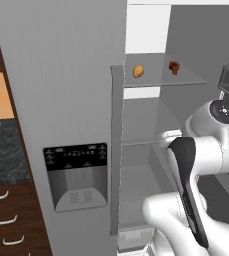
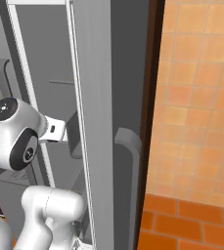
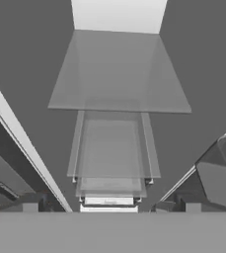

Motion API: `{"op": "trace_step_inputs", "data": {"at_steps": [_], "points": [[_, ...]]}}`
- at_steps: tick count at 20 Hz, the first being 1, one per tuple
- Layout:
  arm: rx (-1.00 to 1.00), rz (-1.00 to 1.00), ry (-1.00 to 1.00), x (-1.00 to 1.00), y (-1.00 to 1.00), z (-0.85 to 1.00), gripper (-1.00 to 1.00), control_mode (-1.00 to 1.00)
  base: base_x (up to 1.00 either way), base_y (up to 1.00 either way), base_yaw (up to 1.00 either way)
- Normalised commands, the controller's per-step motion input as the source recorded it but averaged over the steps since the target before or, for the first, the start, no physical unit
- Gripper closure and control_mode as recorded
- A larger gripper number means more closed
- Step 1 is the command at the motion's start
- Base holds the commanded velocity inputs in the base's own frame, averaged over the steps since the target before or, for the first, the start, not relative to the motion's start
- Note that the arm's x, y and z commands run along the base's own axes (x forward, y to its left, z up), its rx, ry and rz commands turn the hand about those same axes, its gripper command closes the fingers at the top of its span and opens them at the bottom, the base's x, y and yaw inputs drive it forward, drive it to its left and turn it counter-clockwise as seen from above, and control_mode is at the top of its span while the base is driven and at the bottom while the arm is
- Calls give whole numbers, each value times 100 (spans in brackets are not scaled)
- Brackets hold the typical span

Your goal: Place one potato and one chicken drumstick in each tupperware on the nearby counter, to pack two identical lunches.

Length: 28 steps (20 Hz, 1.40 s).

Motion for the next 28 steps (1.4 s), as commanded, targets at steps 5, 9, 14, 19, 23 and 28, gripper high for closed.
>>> {"op": "trace_step_inputs", "data": {"at_steps": [5, 9, 14, 19, 23, 28], "points": [[4, -10, -30, 65, -3, 30, -100, -100, 0, 0, 0], [20, -20, -7, 57, -3, 88, -100, -100, 0, 0, 0], [14, -22, 0, 39, -12, 93, -100, -100, 0, 0, 0], [6, -16, 5, 49, -60, 39, -100, -100, 0, 0, 0], [0, -2, 2, 59, -18, 13, -100, -100, 0, 0, 0], [0, 0, 6, 75, -21, 1, -100, -100, 0, 0, 0]]}}
